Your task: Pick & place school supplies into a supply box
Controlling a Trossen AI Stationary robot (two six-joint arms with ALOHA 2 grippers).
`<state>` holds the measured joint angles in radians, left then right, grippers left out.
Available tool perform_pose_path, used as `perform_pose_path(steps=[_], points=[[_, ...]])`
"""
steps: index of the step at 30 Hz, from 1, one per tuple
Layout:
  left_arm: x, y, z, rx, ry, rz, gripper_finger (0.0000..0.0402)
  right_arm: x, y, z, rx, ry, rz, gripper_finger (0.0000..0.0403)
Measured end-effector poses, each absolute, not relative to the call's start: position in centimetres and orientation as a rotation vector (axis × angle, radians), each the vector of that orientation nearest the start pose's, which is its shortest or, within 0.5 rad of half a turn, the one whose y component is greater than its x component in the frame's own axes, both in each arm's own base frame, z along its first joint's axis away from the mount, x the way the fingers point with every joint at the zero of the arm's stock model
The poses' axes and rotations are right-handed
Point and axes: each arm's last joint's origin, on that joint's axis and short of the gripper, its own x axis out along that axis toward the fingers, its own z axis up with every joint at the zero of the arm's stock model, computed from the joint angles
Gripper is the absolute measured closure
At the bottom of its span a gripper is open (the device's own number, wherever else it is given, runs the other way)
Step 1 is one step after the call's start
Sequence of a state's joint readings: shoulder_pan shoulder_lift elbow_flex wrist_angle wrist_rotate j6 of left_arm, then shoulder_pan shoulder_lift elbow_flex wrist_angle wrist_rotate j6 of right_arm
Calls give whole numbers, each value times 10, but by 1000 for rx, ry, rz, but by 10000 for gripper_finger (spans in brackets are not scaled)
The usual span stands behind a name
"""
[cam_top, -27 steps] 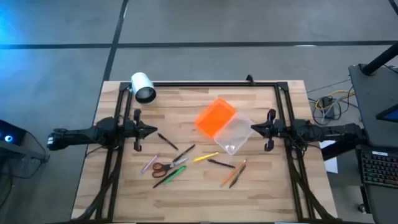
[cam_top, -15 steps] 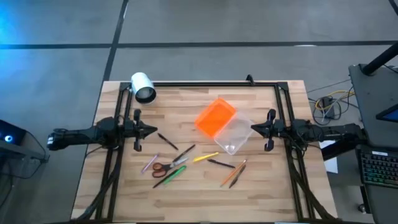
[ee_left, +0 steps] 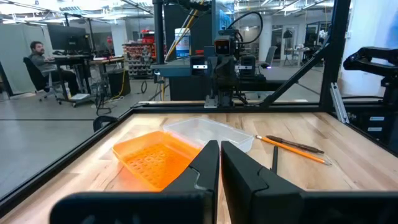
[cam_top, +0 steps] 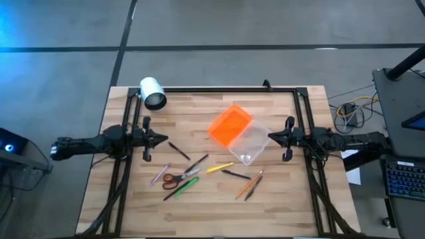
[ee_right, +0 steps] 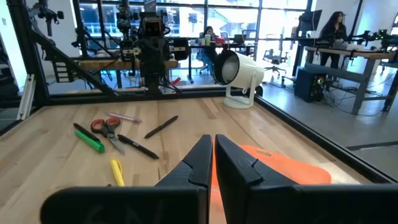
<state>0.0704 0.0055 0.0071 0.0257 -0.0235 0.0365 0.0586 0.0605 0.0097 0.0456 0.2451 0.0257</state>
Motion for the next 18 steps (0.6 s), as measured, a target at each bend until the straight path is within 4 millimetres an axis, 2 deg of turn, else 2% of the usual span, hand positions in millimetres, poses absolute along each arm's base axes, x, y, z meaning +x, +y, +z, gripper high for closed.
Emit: perform_pose_path(steps=[10,12,13,14,17,18], points=[[97,8,168,37,-26,94,400,100,-1,166,23,2,-188,390],[97,8,168,37,-26,94,400,100,-3,168,33,-20,-261,390],[97,8,168,37,-26,94,400,100,-5,169,80,-35,-315,390],[97,8,168,37,-26,95,400,100,-6,169,201,-58,-359,390],[97,8,168,37,-25,95,400,100,-6,169,728,-152,-351,390],[97,8,168,37,-25,95,400,101,-6,167,851,-149,-317,390]])
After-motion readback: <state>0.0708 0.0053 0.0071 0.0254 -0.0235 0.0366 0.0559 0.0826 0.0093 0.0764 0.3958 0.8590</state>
